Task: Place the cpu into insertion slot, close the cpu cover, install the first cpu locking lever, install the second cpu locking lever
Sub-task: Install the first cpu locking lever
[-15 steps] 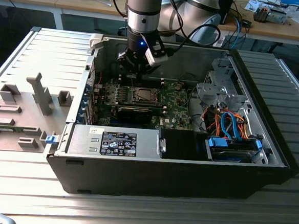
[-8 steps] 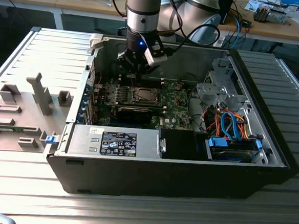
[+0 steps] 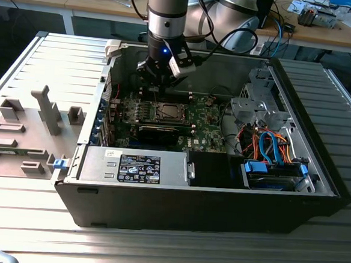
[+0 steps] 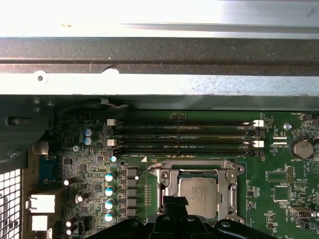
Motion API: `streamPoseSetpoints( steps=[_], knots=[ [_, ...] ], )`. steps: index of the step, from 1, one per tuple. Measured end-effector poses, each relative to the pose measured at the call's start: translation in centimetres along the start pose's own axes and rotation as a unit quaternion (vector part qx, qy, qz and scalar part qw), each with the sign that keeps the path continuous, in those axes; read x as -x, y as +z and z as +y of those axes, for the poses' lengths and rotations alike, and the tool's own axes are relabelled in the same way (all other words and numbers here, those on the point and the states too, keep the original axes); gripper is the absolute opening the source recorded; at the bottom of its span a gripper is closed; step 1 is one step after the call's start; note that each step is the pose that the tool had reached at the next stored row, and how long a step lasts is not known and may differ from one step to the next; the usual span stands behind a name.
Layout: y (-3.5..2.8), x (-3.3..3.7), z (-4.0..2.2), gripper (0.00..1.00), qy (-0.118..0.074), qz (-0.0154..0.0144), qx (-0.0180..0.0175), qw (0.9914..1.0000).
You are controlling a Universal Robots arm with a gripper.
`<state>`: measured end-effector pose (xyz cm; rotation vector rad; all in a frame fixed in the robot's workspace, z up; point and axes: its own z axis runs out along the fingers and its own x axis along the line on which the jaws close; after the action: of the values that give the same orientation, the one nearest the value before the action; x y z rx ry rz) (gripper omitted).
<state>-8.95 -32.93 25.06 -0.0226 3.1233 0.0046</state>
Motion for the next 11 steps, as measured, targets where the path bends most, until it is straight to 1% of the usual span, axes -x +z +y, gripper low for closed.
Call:
streamPoseSetpoints(
  steps=[11],
  knots=[
    [0.00,-0.22,0.00,0.11,0.000,0.0000,0.0000,1.00000]
  ],
)
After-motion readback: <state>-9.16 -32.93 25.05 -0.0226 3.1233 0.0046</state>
